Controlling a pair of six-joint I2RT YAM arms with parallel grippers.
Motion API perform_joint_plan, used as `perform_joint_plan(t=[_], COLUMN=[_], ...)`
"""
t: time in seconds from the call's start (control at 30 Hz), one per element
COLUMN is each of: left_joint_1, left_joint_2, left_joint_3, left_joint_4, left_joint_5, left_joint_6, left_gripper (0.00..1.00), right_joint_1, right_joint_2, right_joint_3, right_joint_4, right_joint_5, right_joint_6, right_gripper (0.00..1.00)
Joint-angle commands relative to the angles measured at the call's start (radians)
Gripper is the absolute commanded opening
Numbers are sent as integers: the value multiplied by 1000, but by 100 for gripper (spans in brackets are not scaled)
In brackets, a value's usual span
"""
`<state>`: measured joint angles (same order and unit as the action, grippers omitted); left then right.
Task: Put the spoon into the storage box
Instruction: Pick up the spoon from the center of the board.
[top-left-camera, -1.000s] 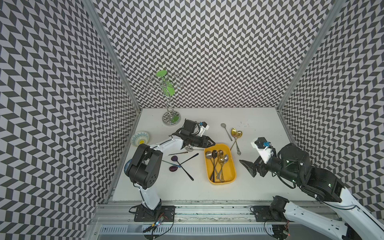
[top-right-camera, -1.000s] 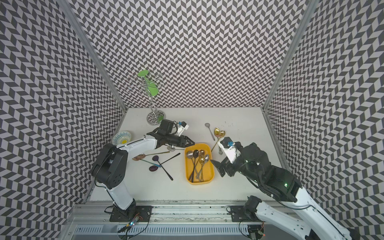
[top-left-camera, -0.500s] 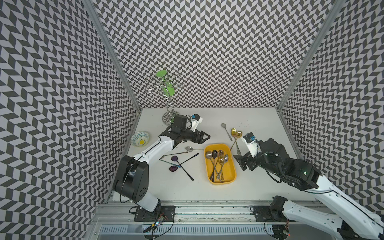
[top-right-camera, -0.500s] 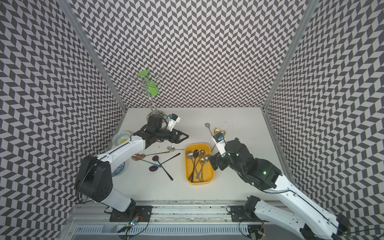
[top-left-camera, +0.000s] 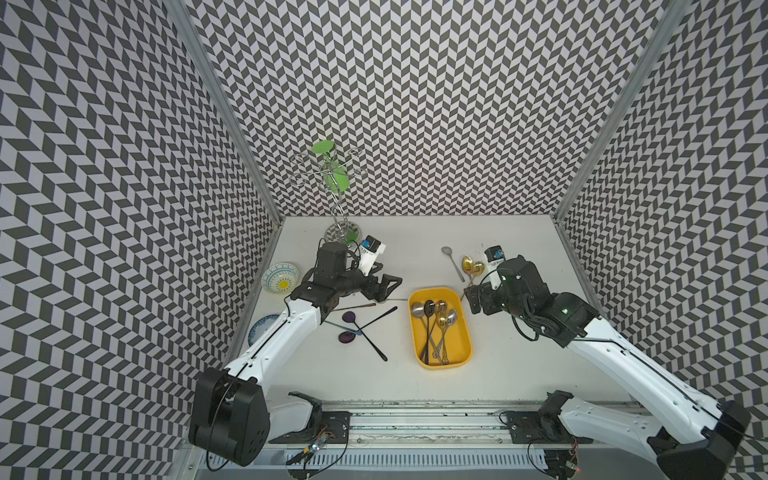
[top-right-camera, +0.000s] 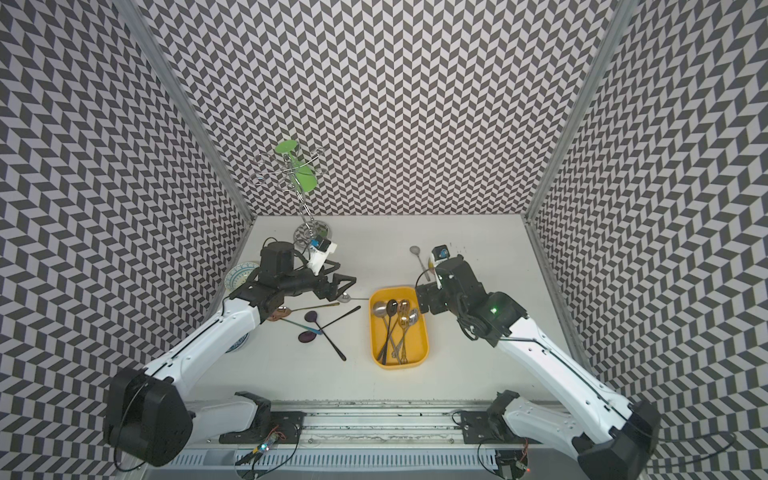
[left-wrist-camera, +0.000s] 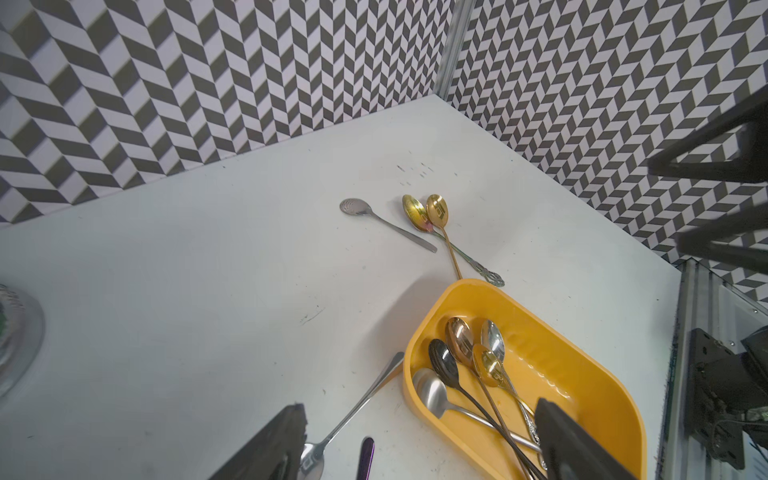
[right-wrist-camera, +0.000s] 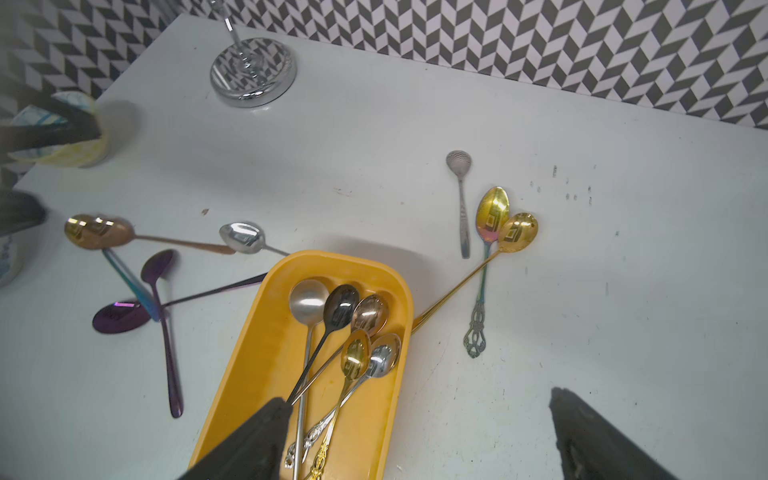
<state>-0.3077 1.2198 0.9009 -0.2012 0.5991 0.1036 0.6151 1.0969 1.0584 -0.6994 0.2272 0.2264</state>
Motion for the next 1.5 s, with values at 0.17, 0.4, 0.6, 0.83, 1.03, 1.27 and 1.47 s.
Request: perform_joint_plan(t=[0.17, 0.4, 0.6, 0.83, 1.03, 1.27, 1.47], left_joint_1=[22, 59, 121, 134, 150, 163, 164], left_joint_2=[-141, -207, -219, -225, -232, -240, -245], left_joint_3=[-58, -110, -180, -195, -176, -177, -172], left_joint_4=[-67, -115, -72, -91, -98, -93, -96], left_joint_5=[44, 74, 160, 202, 180, 171, 157], left_joint_6=[170, 248, 268, 324, 311, 304, 305], left_gripper=[90, 91, 94, 94, 94, 94, 94], right_joint_1=[-54, -91, -100, -121, -143, -159, -179], right_joint_2=[111, 188, 265, 421, 564, 690, 763], right_joint_3=[23, -4, 2, 63, 167, 257, 301], right_joint_4=[106, 158, 161, 119, 70, 47, 41], right_joint_5=[-9, 31, 101, 70, -13, -59, -70], right_joint_6=[148, 292, 463, 582, 630, 689, 723], right_gripper=[99, 99, 99, 99, 91, 70, 60])
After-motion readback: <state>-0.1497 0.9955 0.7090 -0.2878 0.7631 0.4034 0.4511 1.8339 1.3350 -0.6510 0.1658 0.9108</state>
